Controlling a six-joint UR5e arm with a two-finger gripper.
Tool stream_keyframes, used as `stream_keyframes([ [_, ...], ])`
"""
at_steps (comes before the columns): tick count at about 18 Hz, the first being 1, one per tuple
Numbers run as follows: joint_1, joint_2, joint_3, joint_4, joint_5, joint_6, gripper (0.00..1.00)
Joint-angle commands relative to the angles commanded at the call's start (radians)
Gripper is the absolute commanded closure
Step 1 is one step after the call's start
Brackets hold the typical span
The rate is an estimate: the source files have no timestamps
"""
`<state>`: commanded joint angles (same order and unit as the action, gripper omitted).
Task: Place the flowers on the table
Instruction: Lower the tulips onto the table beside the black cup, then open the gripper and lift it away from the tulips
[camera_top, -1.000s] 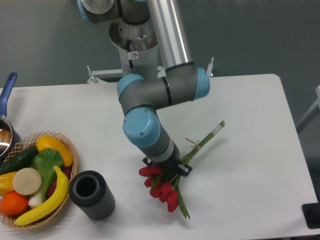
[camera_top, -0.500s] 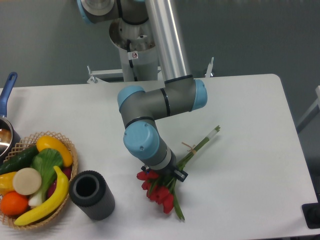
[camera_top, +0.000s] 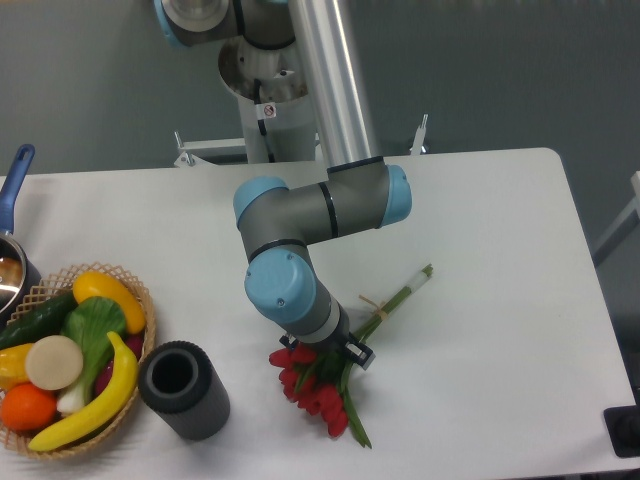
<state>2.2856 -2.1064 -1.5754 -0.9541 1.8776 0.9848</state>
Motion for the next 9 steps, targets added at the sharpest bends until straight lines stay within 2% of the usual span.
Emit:
stream_keyframes([
  [5,0.057,0.129,-0.005,0.000,-0.135,-0.002,0.00],
  [9,0.146,0.180,0.052,0.002,-0.294,-0.006,0.00],
])
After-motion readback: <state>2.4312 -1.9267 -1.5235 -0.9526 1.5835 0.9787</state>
